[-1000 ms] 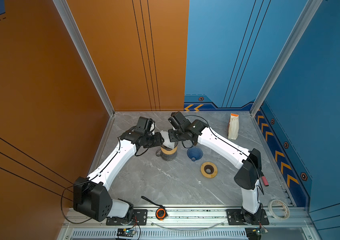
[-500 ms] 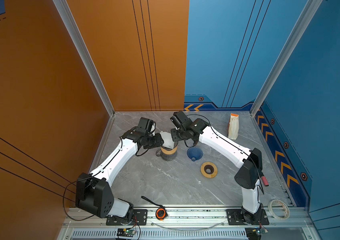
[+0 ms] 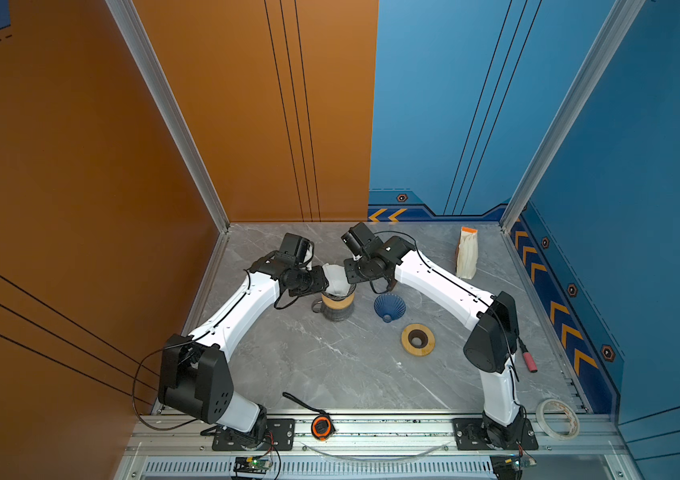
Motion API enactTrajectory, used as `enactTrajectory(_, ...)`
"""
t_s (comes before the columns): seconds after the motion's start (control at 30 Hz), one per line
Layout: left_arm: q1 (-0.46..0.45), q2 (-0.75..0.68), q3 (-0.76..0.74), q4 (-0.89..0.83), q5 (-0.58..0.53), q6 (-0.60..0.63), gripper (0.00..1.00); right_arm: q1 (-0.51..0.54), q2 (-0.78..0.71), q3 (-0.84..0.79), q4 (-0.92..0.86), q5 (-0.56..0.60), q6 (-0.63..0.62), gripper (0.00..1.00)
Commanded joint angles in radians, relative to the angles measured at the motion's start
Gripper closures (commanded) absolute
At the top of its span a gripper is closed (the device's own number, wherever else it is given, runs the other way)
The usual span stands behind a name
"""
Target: Place the coffee filter in the dripper
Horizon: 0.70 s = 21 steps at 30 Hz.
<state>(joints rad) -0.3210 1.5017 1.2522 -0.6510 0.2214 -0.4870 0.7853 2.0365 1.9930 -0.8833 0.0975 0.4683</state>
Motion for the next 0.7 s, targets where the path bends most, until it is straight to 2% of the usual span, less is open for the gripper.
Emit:
enactTrajectory(0.0,0.007,0.012,0.023,-0.003,0.007,0.022,0.56,-0.008,0.017,0.018,-0.044,-0.016,-0.010,0.58)
enactTrajectory(0.67,0.009,0.042,0.012,-0.004,-0.004,0.034,0.56,-0.013,0.070,0.030,-0.055,-0.060,-0.016,0.57)
